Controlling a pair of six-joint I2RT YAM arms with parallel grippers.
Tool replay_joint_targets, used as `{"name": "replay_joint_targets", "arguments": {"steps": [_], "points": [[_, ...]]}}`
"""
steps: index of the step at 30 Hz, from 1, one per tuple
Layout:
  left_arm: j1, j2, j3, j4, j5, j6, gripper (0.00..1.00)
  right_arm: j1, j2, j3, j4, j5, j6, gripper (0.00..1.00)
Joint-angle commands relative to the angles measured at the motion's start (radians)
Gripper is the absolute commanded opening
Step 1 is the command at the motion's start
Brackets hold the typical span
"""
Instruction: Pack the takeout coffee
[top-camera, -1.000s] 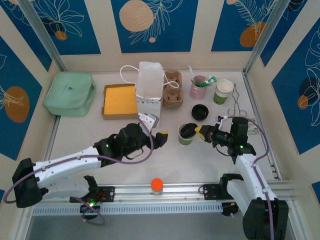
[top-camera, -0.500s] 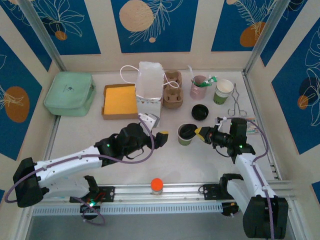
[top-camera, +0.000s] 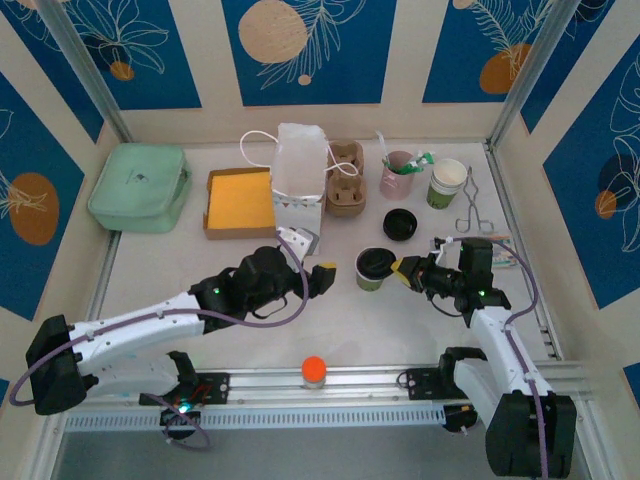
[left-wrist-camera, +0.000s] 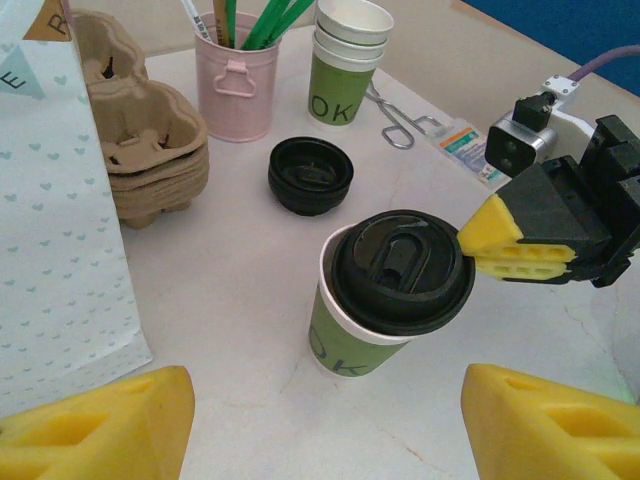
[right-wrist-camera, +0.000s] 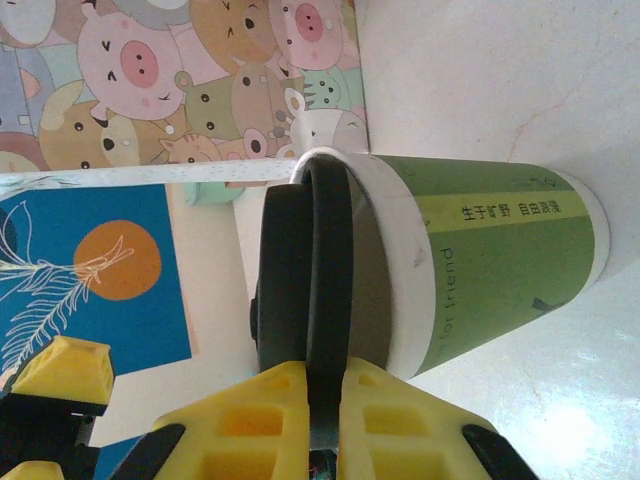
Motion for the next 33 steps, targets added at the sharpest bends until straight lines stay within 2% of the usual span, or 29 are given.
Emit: {"name": "replay_joint_targets", "arguments": {"steps": [1,5,33], "points": [[0.011,-0.005,-0.011,0.016,0.006,0.001,0.71,-0.003,-0.003,-0.011,-0.062,0.025,-0.026,0.14],[0.011,-0.008,-0.011,0.013,0.003,0.001,0.71,-0.003,-0.003,-0.010,-0.068,0.035,-0.032,0.18],[0.012,-0.018,-0.018,0.012,-0.002,0.002,0.70,0.018,0.027,0.007,-0.062,0.065,-0.028,0.21]]}}
